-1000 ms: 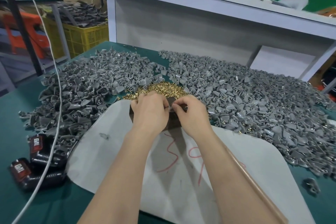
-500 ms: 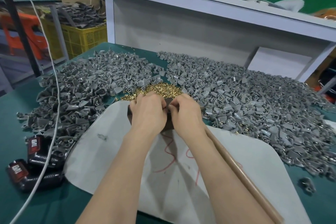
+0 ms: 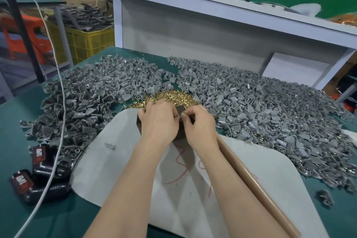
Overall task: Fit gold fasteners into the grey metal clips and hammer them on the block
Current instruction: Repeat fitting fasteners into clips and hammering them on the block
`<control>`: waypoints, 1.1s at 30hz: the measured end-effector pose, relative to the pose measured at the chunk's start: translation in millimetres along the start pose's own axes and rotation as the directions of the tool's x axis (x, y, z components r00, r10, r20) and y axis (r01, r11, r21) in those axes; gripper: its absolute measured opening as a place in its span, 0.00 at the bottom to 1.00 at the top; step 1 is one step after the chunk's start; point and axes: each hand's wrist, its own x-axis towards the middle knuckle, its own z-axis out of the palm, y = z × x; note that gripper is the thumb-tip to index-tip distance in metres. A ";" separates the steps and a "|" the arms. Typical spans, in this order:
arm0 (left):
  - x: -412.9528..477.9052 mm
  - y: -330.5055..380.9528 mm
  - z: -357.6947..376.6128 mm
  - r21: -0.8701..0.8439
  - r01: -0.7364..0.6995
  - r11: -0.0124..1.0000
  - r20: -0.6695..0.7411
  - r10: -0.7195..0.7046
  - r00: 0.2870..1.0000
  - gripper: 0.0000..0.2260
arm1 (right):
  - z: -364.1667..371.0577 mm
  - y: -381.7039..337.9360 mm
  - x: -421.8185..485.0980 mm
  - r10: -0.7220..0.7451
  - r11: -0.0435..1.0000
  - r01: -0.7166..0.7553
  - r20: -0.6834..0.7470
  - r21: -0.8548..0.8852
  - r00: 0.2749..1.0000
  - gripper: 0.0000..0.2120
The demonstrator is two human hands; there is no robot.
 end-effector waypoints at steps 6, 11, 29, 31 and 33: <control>0.6 0.3 0.3 0.015 -0.001 1.000 0.004 0.001 1.000 0.05 | -0.7 -4.1 -0.9 -0.038 0.997 0.040 0.029 -0.073 0.999 0.04; 1.0 -1.3 0.0 -0.013 0.000 1.000 0.007 0.000 1.000 0.05 | -26.6 9.8 6.6 0.111 0.970 -0.097 0.051 -0.224 0.993 0.14; 1.4 -3.7 1.3 -0.051 0.024 0.998 -0.010 -0.025 1.000 0.06 | -72.3 9.1 3.3 0.105 0.987 -0.100 0.034 -0.123 0.994 0.13; 1.7 -4.2 1.3 -0.049 0.014 0.999 -0.012 -0.014 1.000 0.06 | -70.0 -3.9 -2.1 -0.051 0.992 0.036 -0.123 -0.118 0.991 0.13; 2.3 -3.8 1.8 -0.051 0.005 0.999 -0.021 -0.006 1.000 0.06 | -64.1 -12.8 -5.3 -0.113 0.981 0.090 -0.128 -0.171 0.985 0.13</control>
